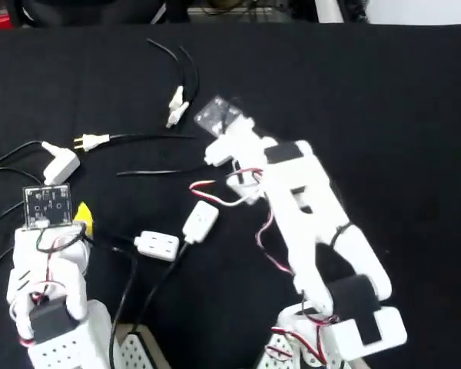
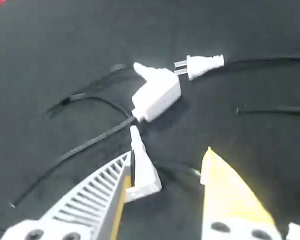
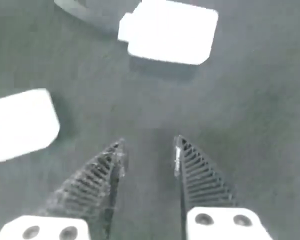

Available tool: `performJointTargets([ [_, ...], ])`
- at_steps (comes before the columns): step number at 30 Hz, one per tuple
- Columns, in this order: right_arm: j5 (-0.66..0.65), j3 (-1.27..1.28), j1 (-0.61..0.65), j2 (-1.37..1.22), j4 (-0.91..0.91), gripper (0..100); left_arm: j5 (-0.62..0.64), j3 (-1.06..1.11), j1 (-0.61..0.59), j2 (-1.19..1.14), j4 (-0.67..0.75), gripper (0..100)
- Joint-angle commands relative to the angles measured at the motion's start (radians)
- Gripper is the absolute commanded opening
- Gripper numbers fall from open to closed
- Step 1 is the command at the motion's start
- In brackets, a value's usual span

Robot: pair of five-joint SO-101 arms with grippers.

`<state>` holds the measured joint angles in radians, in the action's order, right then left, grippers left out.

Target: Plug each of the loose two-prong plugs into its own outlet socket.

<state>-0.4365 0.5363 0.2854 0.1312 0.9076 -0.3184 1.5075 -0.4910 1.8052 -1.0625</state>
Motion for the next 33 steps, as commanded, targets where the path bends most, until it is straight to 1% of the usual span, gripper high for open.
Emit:
performJointTargets([
  [1, 0.290, -0.059, -0.009, 0.007, -0.120, 15.2, 0.015, 0.051, -0.005, 0.003, 0.031, 22],
  [4, 0.525, -0.064, -0.112, 0.030, -0.164, 14.9, 0.009, 0.097, 0.007, 0.005, 0.035, 22],
  [6, 0.634, -0.067, -0.206, 0.045, -0.226, 14.8, 0.009, 0.090, 0.010, 0.005, 0.029, 22],
  [7, 0.666, -0.077, -0.239, 0.047, -0.272, 14.8, 0.009, 0.090, 0.015, 0.005, 0.029, 22],
  [8, 0.672, -0.094, -0.258, 0.038, -0.313, 14.7, 0.009, 0.091, 0.016, 0.005, 0.029, 22],
  [10, 0.634, -0.165, -0.267, -0.025, -0.350, 12.9, 0.009, 0.093, 0.016, 0.003, 0.029, 22],
  [12, 0.580, -0.302, -0.256, -0.143, -0.325, 10.3, 0.009, 0.093, 0.016, 0.003, 0.029, 22],
  [14, 0.551, -0.479, -0.210, -0.292, -0.242, 11.3, 0.009, 0.096, 0.015, 0.003, 0.028, 22],
  [15, 0.542, -0.572, -0.187, -0.367, -0.166, 13.3, 0.009, 0.102, 0.015, 0.003, 0.028, 22],
  [18, 0.555, -0.874, -0.130, -0.550, 0.123, 19.8, 0.008, 0.117, 0.008, 0.003, 0.035, 22],
  [20, 0.568, -1.066, -0.137, -0.645, 0.302, 22.1, 0.009, 0.114, 0.012, 0.005, 0.043, 22],
  [21, 0.562, -1.139, -0.140, -0.685, 0.377, 22.4, 0.017, 0.105, 0.016, 0.005, 0.068, 22],
  [23, 0.555, -1.280, -0.152, -0.753, 0.509, 22.3, 0.058, 0.094, 0.031, 0.002, 0.169, 22],
  [26, 0.514, -1.432, -0.210, -0.825, 0.663, 22.3, 0.133, 0.067, 0.097, -0.015, 0.296, 23],
  [29, 0.473, -1.518, -0.284, -0.883, 0.772, 22.3, 0.150, -0.050, 0.185, -0.094, 0.321, 23],
  [31, 0.442, -1.540, -0.327, -0.917, 0.829, 22.3, 0.172, -0.156, 0.232, -0.224, 0.339, 23],
  [33, 0.404, -1.537, -0.362, -0.944, 0.852, 22.3, 0.196, -0.275, 0.272, -0.416, 0.374, 23],
])
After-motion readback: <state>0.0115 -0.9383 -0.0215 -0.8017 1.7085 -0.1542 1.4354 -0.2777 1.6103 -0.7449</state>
